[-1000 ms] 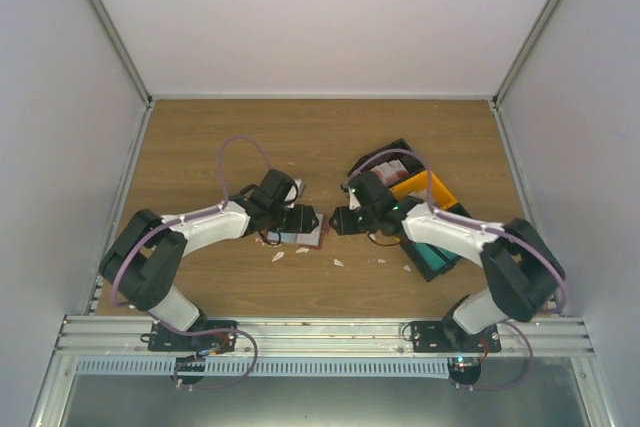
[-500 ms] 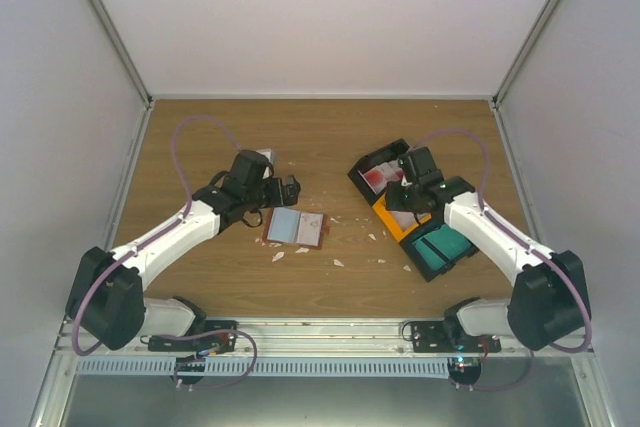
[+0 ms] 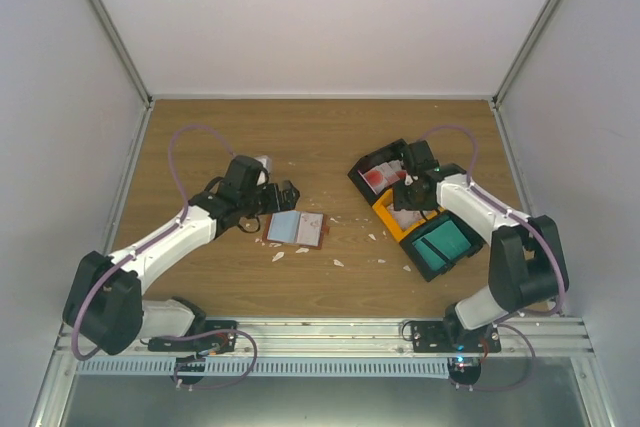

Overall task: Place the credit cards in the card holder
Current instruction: Pick up the credit card from the storage box.

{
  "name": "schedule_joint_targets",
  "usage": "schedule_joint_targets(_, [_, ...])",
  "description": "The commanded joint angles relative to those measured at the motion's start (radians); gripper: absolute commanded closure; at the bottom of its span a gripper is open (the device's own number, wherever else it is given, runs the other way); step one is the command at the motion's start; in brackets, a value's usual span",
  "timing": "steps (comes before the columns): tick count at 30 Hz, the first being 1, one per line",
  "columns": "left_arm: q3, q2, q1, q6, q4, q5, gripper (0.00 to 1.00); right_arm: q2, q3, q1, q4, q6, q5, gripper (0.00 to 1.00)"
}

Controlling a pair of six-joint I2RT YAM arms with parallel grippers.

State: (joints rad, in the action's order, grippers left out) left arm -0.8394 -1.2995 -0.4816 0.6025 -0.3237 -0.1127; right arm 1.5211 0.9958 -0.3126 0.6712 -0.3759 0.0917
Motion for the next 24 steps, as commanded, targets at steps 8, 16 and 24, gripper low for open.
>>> schedule_joint_targets(8, [0.114,0.047,0.013,-0.038,0.087,-0.305,0.01,0.092,-0.008,0.019,0.009,0.119,-0.043,0.44])
schedule_joint_targets(16, [0.119,0.026,0.014,-0.105,0.08,-0.375,0.01,0.1,-0.018,0.02,0.021,0.1,0.08,0.37])
schedule_joint_targets(24, [0.126,0.049,0.023,-0.111,0.096,-0.377,0.01,0.155,0.023,0.03,0.043,0.121,0.072,0.23])
